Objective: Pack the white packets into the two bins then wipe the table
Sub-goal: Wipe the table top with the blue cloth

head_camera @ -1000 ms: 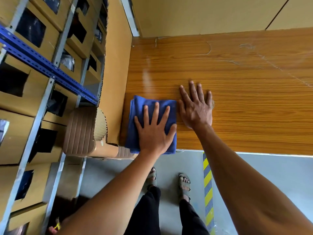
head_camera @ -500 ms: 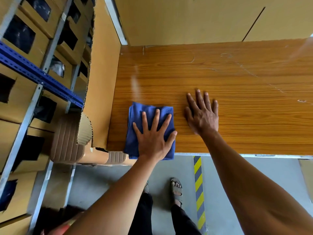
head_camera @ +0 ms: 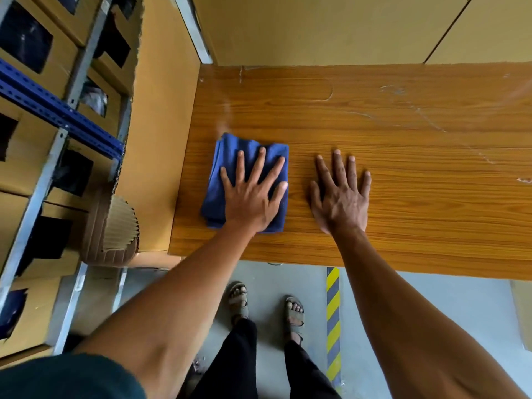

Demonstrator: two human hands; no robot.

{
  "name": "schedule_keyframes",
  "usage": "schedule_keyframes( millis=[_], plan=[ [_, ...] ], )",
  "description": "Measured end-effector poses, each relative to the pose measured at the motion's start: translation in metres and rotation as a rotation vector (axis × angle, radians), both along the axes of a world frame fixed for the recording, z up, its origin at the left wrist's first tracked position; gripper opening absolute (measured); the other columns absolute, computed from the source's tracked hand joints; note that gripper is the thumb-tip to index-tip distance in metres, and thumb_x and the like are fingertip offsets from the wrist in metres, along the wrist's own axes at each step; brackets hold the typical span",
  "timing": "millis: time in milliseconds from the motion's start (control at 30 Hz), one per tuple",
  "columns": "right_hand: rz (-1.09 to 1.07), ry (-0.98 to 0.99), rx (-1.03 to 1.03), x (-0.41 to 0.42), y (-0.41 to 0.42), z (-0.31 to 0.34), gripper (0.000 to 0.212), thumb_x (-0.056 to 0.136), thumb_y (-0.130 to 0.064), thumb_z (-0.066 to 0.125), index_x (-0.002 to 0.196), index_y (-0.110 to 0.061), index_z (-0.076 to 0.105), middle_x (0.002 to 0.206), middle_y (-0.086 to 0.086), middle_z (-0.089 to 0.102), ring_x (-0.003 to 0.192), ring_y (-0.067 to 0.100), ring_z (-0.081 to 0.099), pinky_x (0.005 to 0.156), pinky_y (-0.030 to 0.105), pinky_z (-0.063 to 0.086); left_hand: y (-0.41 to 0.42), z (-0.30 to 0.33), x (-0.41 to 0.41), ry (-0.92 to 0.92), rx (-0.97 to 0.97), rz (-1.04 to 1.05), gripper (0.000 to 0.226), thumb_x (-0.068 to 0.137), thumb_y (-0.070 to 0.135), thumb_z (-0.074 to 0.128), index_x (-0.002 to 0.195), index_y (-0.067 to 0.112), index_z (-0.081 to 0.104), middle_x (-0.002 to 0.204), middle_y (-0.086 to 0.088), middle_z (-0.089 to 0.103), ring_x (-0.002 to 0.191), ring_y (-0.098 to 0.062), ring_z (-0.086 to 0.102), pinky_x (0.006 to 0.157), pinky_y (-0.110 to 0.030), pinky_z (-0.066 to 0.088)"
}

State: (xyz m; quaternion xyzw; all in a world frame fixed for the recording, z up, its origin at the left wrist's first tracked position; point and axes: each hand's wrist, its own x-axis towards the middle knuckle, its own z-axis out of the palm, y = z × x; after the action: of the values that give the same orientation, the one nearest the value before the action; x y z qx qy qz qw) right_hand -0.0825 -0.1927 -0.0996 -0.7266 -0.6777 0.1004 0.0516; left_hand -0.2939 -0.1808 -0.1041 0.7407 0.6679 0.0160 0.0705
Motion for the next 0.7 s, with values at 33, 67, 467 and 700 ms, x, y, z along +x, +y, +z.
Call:
schedule_keyframes(
  millis=[33, 67, 467, 700],
  plan=[
    [-0.002, 0.006, -0.007, -0.001, 0.000, 0.002, 0.063, 0.109, -0.060, 0.015, 0.167, -0.041, 0.001, 0.177, -0.007, -0.007, 0.163, 0.024, -0.009, 0.129, 0.060, 0.002, -0.026, 0.001, -0.001, 0.008, 0.009, 0.007, 0.062, 0.107, 0.070, 0.019, 0.165, 0.053, 0.010, 0.178, 0.009, 0.003, 0.163, -0.037, 0.000, 0.119, -0.078, 0.009],
    [-0.002, 0.006, -0.009, -0.001, 0.000, 0.003, 0.064, 0.108, -0.061, 0.014, 0.168, -0.041, 0.002, 0.177, -0.006, -0.008, 0.163, 0.024, -0.009, 0.129, 0.060, 0.002, -0.048, 0.003, -0.001, 0.002, -0.001, 0.022, 0.062, 0.107, 0.070, 0.019, 0.166, 0.052, 0.010, 0.178, 0.009, 0.003, 0.163, -0.037, 0.000, 0.120, -0.077, 0.008],
    [-0.012, -0.005, 0.031, -0.001, 0.001, -0.004, 0.063, 0.109, -0.059, 0.019, 0.168, -0.041, 0.005, 0.177, -0.005, -0.003, 0.163, 0.025, -0.005, 0.129, 0.060, 0.004, 0.092, 0.005, 0.001, -0.036, -0.074, 0.092, 0.065, 0.101, 0.078, 0.012, 0.162, 0.059, 0.003, 0.177, 0.013, -0.002, 0.163, -0.033, -0.007, 0.121, -0.077, 0.001],
    [-0.008, -0.001, 0.014, -0.002, -0.001, 0.002, 0.064, 0.108, -0.059, 0.018, 0.168, -0.040, 0.005, 0.177, -0.004, -0.003, 0.163, 0.026, -0.006, 0.128, 0.062, 0.004, -0.056, 0.005, 0.000, 0.001, 0.003, 0.027, 0.065, 0.106, 0.071, 0.024, 0.166, 0.050, 0.010, 0.178, 0.006, 0.006, 0.164, -0.034, 0.000, 0.122, -0.073, 0.009]
  ],
)
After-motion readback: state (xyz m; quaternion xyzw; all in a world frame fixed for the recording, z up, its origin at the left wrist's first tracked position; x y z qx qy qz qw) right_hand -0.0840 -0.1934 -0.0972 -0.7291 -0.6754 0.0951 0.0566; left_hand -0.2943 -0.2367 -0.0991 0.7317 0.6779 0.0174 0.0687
